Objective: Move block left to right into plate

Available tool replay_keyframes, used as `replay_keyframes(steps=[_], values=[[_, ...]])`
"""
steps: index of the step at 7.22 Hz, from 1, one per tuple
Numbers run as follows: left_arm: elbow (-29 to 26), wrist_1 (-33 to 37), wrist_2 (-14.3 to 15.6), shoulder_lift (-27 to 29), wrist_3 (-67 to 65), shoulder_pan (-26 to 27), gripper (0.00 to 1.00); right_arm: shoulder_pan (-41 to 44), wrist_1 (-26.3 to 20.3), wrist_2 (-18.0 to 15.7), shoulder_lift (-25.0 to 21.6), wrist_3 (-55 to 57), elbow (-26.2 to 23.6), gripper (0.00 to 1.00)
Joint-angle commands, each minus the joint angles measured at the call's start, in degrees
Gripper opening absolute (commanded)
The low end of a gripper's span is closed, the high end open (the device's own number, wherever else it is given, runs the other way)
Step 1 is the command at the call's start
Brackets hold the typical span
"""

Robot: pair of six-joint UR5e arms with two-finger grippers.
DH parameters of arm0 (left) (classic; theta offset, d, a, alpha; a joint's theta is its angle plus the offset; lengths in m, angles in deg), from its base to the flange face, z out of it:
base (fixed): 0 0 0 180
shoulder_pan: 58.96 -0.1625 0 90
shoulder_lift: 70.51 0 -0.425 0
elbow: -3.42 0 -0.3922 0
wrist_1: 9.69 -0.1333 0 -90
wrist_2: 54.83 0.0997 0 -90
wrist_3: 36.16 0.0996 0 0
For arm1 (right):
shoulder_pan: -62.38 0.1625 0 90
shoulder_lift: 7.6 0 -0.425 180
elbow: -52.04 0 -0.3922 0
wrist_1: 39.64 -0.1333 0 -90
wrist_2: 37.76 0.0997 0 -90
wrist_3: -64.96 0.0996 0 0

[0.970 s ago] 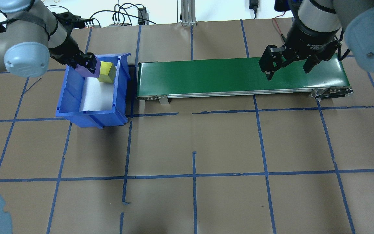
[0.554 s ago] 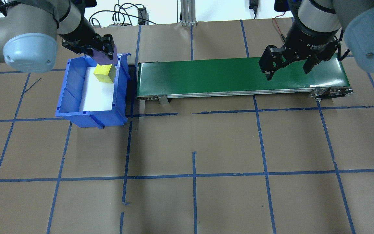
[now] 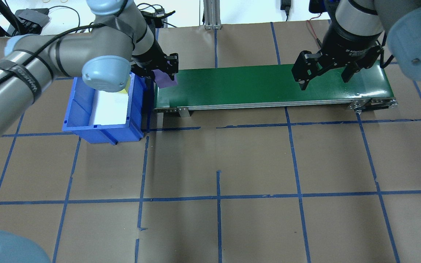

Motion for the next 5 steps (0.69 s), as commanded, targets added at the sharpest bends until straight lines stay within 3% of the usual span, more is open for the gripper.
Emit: replay_keyframes(steps=[1,3,5], values=[[0.1,-2.5,0.0,2.9,-1.2,0.8,0.98,0.1,-0.1,0.2,-0.1,0.0,0.0,1.0],[-1.1,-2.3,0.7,1.6,-0.1,0.8,1.0,0.1,-0.1,0.2,-0.1,0.0,0.0,1.0],[-6.9,2.5,1.9,-0.4,5.4,-0.3,1.0,0.1,-0.1,0.2,0.0,0.0,0.0,1.0]])
